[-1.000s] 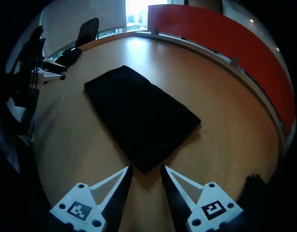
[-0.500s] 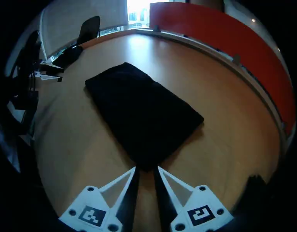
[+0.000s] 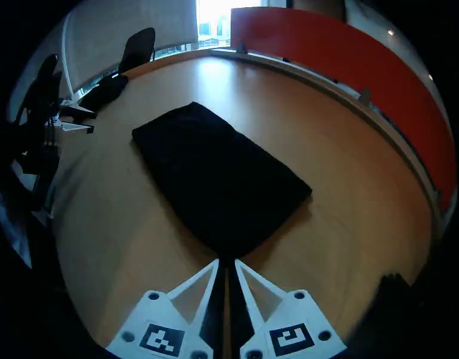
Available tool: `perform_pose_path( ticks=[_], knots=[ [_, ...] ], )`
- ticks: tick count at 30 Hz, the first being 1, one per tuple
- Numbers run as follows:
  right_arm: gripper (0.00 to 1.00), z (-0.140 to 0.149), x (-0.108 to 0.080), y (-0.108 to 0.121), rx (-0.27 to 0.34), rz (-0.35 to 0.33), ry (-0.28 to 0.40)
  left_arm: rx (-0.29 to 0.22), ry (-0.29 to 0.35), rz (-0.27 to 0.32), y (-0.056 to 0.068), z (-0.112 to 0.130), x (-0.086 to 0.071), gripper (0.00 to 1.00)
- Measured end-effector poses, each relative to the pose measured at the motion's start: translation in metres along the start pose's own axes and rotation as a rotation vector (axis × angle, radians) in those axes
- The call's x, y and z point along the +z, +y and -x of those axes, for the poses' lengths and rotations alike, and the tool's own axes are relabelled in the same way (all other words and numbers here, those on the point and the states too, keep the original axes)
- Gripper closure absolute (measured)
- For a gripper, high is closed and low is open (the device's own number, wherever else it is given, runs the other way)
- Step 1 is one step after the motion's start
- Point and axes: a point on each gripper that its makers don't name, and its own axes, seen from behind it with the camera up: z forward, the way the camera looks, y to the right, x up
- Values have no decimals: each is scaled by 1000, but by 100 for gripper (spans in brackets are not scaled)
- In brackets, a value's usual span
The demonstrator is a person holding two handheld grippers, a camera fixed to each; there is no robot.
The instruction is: Fold towel
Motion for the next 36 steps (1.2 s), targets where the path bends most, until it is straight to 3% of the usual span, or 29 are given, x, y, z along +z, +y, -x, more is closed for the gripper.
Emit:
perform_pose_path(
  ticks=[23, 29, 36],
  knots=[
    [97, -11, -14, 9, 8, 26, 21, -6, 13, 1, 0, -1, -6, 8],
    [97, -37, -21, 8, -26, 25, 56, -15, 16, -2, 0, 1, -11, 8],
    [97, -88, -33, 8, -101, 30, 124, -28, 13, -7, 0, 7, -15, 8]
  ],
)
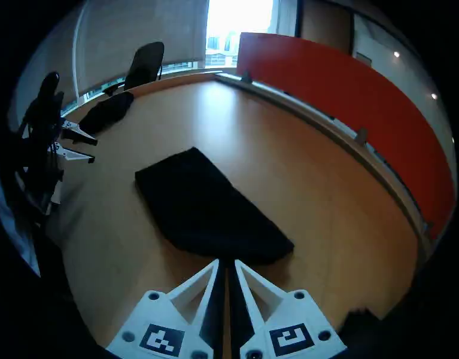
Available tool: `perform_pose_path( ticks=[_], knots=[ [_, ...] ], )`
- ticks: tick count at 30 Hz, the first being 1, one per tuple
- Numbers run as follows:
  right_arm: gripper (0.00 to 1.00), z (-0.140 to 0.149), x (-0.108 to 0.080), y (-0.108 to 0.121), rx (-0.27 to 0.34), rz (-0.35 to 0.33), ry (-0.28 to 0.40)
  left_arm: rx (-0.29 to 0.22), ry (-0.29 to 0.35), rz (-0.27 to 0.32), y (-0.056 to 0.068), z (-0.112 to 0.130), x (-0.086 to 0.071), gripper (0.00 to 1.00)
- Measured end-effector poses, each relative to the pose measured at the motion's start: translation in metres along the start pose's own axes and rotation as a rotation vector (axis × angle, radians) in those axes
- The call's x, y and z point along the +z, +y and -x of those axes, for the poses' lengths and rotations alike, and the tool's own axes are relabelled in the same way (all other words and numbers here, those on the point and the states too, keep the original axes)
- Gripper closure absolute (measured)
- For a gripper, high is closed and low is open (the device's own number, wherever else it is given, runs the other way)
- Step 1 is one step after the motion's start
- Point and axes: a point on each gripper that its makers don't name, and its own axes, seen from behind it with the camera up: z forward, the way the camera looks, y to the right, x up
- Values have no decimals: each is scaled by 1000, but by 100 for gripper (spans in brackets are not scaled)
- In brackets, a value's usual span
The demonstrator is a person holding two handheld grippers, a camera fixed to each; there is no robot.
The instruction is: Fold towel
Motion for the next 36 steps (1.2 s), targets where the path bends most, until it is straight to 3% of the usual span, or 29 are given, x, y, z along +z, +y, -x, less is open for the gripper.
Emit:
perform_pose_path(
  ticks=[9, 23, 36],
  knots=[
    [97, -57, 2, -7, -110, -39, 57, -9, 2, 2, 3, 2, -5, 8],
    [97, -84, 16, -22, -174, -90, 62, -24, 5, 4, 3, 4, -8, 8],
    [97, -117, 58, -64, -302, -223, 58, -55, 18, -15, 3, 6, -20, 8]
  ],
)
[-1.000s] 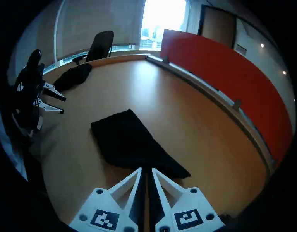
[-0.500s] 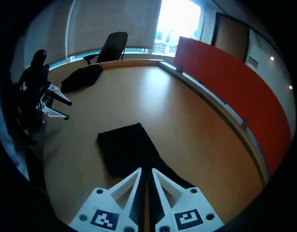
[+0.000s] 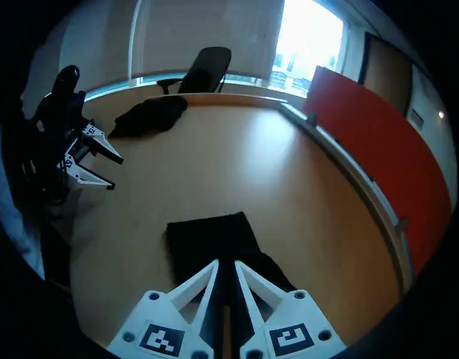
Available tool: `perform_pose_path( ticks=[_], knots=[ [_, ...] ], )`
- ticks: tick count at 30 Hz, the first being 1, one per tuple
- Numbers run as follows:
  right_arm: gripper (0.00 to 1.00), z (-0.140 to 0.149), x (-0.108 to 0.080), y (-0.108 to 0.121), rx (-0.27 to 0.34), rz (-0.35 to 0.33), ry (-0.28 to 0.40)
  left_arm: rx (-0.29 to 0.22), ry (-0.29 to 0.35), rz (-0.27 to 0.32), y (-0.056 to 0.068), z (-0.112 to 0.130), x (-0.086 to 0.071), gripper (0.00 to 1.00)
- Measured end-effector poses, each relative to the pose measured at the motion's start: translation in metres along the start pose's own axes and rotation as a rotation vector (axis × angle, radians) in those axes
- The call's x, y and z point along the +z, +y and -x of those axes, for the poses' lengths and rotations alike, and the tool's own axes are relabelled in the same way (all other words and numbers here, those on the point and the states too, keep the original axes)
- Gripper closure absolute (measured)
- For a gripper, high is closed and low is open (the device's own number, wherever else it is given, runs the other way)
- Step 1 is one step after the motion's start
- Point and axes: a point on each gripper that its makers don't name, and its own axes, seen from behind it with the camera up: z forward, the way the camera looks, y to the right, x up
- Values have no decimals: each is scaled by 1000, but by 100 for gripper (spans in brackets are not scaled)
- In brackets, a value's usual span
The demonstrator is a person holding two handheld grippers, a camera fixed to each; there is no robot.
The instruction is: Fold towel
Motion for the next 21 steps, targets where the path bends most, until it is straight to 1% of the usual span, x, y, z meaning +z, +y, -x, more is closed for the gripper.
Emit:
perform_pose_path(
  ticks=[3, 8, 11, 14, 17, 21],
  knots=[
    [97, -7, 17, -9, -23, -43, -6, -7, 3, -8, -1, 1, -2, 8],
    [97, -11, 47, -29, -43, -111, -27, -16, 7, -18, -5, 2, -6, 8],
    [97, -7, 65, -44, -43, -153, -44, -21, 8, -25, -7, 3, -7, 8],
    [97, 1, 82, -57, -29, -189, -64, -29, 8, -29, -9, 5, -7, 8],
    [97, 6, 91, -63, -15, -205, -76, -35, 8, -29, -10, 5, -7, 8],
    [97, 8, 93, -64, -11, -209, -82, -32, 8, -26, -10, 5, -5, 8]
  ],
)
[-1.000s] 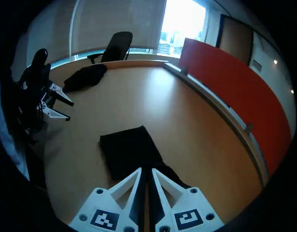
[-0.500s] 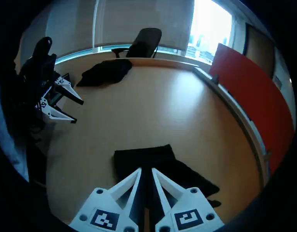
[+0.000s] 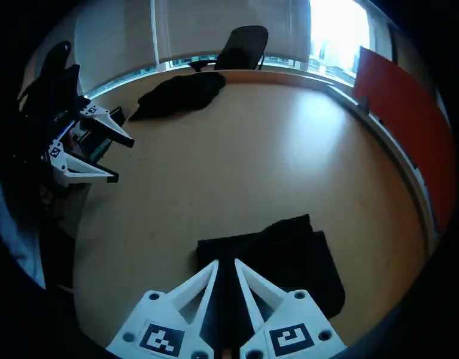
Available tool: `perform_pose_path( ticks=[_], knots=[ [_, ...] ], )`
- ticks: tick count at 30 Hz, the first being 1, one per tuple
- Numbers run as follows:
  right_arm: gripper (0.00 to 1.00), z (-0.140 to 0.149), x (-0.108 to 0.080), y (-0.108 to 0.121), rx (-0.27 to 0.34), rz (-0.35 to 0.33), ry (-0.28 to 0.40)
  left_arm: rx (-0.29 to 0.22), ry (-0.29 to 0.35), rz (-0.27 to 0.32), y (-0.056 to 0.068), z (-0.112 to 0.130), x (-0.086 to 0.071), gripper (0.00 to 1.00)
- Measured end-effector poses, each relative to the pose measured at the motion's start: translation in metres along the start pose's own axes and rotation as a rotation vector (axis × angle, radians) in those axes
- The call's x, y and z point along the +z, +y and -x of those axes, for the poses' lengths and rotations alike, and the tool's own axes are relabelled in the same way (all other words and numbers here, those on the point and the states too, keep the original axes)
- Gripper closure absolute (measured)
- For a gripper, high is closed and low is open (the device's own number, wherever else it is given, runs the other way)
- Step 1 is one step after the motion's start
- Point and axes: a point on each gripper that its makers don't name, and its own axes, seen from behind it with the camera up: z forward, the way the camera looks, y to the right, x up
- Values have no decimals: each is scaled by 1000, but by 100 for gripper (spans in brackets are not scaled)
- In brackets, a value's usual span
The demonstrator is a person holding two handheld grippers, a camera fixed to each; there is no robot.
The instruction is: Fold towel
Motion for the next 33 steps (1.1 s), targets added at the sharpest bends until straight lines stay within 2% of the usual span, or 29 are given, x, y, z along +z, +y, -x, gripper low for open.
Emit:
perform_pose_path(
  ticks=[5, 8, 10, 14, 15, 26, 33],
  knots=[
    [96, 3, 0, 1, -10, 3, -9, 4, -2, 2, 0, 0, 2, 7],
    [90, 5, 1, 2, -10, 7, -12, 6, -2, 1, -1, -1, 1, 8],
    [77, 7, 1, 3, -10, 13, -13, 7, -2, 0, -1, -1, 1, 8],
    [35, 11, 2, 4, -8, 24, -18, 7, -2, -2, -3, -1, 1, 8],
    [31, 12, 2, 4, -7, 26, -18, 8, -1, -2, -3, -1, 1, 8],
    [30, 18, -6, 8, 28, 53, -9, 11, 1, 0, -2, -3, 3, 8],
    [30, 37, -17, 8, 59, 86, -21, 18, 3, 6, 0, -5, 4, 8]
  ],
)
